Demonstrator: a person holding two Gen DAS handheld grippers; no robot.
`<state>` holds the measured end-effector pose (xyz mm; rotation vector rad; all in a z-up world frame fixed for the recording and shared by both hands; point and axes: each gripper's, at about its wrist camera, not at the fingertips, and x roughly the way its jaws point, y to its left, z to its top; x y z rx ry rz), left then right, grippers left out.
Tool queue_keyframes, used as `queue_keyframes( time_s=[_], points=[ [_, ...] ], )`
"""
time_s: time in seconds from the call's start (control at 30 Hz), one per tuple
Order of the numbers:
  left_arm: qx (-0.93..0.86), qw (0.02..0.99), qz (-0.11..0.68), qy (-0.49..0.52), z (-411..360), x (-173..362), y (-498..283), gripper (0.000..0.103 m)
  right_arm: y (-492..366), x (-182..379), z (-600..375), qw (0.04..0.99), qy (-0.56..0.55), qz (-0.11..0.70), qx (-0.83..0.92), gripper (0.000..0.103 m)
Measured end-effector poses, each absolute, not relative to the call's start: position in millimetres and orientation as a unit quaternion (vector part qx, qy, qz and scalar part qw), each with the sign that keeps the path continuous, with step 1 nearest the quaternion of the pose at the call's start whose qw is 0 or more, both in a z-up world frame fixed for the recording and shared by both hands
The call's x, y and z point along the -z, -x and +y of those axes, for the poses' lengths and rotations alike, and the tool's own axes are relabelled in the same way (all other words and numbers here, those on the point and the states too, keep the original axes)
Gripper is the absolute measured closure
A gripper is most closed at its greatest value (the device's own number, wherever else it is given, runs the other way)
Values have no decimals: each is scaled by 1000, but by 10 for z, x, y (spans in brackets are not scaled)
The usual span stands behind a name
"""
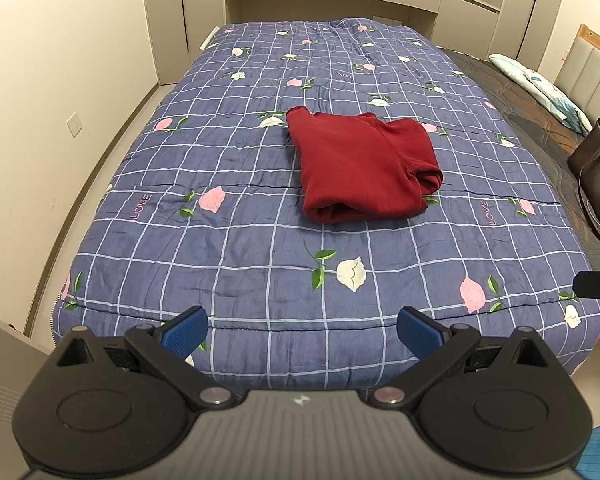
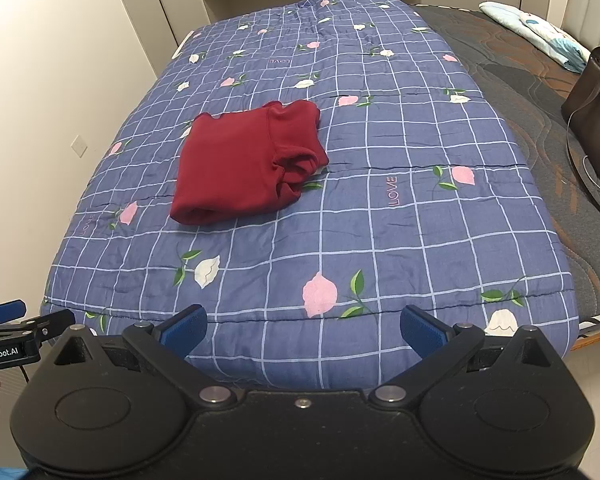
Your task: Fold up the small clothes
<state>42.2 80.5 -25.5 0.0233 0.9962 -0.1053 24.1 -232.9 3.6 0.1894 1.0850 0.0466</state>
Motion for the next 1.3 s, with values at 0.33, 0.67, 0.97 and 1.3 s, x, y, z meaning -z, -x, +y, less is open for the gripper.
queue_keyframes(
  time_s=[0.33, 0.67, 0.97, 1.3],
  points=[
    [50, 876, 479, -10, 836, 279, -439, 1, -243, -33, -2328, 852, -90, 516, -22, 1],
    [51, 874, 483, -11, 825, 304, -458, 1, -255, -25, -2327, 851, -91, 517, -20, 1],
    [52, 874, 483, -12, 827, 309, -458, 1, -263, -11, -2321, 850, -92, 518, -20, 1],
    [15, 880, 472, -51, 772, 266, -453, 1, -266, -14, -2320, 850, -92, 518, -20, 1]
  ],
)
